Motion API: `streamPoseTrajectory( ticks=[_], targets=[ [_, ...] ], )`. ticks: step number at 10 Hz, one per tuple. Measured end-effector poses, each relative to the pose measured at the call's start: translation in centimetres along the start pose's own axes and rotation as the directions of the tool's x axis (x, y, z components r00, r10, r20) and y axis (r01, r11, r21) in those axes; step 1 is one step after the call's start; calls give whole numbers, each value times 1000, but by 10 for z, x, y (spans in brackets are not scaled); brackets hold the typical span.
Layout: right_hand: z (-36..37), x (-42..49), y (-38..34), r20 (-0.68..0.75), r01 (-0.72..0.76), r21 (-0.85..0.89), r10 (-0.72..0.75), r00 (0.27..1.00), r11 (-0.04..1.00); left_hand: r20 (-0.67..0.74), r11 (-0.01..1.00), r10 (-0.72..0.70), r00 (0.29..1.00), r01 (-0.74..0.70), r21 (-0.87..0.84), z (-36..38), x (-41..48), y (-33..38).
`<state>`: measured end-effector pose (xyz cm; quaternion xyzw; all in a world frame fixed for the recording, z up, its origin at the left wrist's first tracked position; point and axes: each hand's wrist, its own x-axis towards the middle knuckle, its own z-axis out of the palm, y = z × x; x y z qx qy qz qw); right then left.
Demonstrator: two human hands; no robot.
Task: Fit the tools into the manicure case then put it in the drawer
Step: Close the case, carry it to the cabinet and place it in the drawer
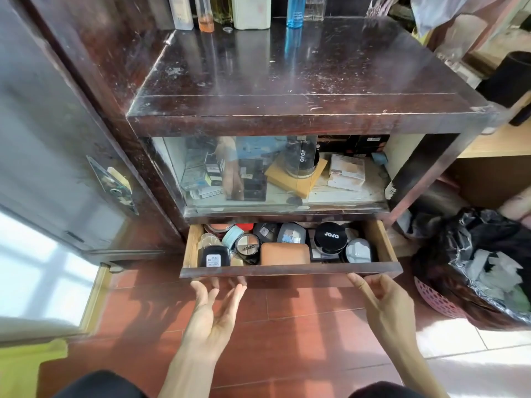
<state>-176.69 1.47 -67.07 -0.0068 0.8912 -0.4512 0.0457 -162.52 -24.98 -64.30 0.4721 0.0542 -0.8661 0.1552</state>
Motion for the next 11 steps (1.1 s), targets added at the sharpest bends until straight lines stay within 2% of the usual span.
streamPoseTrajectory(
  ticks=[1, 4, 6, 9, 11],
  targets=[
    [3, 9, -4, 4, 17, -12, -17, 1000, 1000, 14, 1000, 11, 1000, -11, 10, 6, 7, 3],
    [24, 55, -21, 12, 8, -81, -7, 1000, 997, 19, 974, 135, 991, -136, 181, 48, 42, 13],
    [30, 73, -28, -2, 19, -85, -19, 1000, 996, 46, 936, 143, 989, -150, 318, 53, 66, 23],
    [37, 94, -35, 2, 20, -96, -20, 1000, 995, 103, 914, 149, 983, -177, 364, 67, 78, 30],
    [31, 89, -44, 72, 47, -110, -40, 997, 993, 104, 879, 181, 978, -208, 429, 68, 66, 28]
  ],
)
